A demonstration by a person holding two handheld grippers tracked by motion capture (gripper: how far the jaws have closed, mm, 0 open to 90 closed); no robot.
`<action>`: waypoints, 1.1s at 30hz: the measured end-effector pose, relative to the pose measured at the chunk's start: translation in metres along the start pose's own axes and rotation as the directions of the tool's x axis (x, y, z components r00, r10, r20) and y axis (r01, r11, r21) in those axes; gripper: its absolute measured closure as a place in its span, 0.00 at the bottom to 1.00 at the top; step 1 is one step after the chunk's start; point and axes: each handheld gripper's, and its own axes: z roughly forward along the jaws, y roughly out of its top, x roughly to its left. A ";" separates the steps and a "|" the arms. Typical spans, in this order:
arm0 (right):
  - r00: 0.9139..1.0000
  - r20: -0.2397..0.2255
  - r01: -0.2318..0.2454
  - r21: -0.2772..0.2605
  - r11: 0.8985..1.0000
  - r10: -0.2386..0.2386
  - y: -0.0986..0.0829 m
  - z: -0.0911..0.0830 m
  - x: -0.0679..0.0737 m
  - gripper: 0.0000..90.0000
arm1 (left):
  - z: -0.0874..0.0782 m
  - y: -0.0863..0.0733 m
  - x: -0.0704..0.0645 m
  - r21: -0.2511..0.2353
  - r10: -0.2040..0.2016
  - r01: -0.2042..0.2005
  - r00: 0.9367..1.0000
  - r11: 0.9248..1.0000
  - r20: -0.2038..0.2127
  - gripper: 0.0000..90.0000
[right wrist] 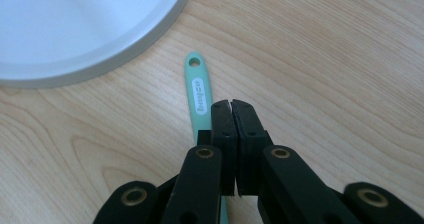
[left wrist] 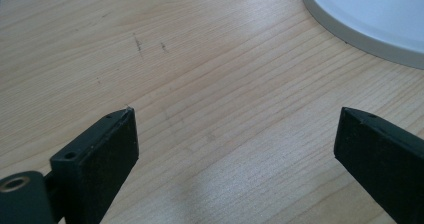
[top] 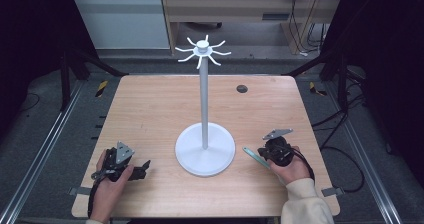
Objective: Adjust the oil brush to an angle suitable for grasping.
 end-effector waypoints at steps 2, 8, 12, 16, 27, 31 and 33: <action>1.000 0.011 0.010 -0.001 1.000 -0.010 -0.003 -0.004 0.000 0.99 | 0.000 0.000 0.001 -0.002 -0.002 0.002 1.000 1.000 -0.001 0.04; 1.000 0.028 0.000 0.003 1.000 0.000 -0.013 -0.015 0.000 0.97 | 0.000 0.001 0.001 -0.005 -0.003 0.003 1.000 1.000 -0.002 0.04; 0.999 0.032 -0.004 0.012 1.000 0.003 -0.020 -0.023 -0.004 0.95 | 0.000 0.001 0.000 -0.001 0.001 -0.001 1.000 1.000 -0.003 0.04; 0.999 0.043 0.002 0.048 0.999 -0.004 -0.028 -0.027 -0.010 0.91 | 0.001 0.002 0.000 0.000 0.002 -0.002 1.000 1.000 -0.003 0.04; 0.996 0.017 0.080 0.124 0.989 -0.083 -0.023 -0.034 -0.002 0.81 | 0.002 0.001 -0.002 0.008 0.008 -0.008 1.000 1.000 0.004 0.04; 0.992 0.019 0.117 0.173 0.978 -0.122 -0.017 -0.032 0.006 0.82 | 0.002 0.001 -0.002 0.013 0.011 -0.011 1.000 1.000 0.005 0.04; 0.991 0.009 0.129 0.195 0.972 -0.134 -0.015 -0.030 0.008 0.82 | 0.002 0.000 -0.003 0.016 0.013 -0.013 1.000 1.000 0.005 0.04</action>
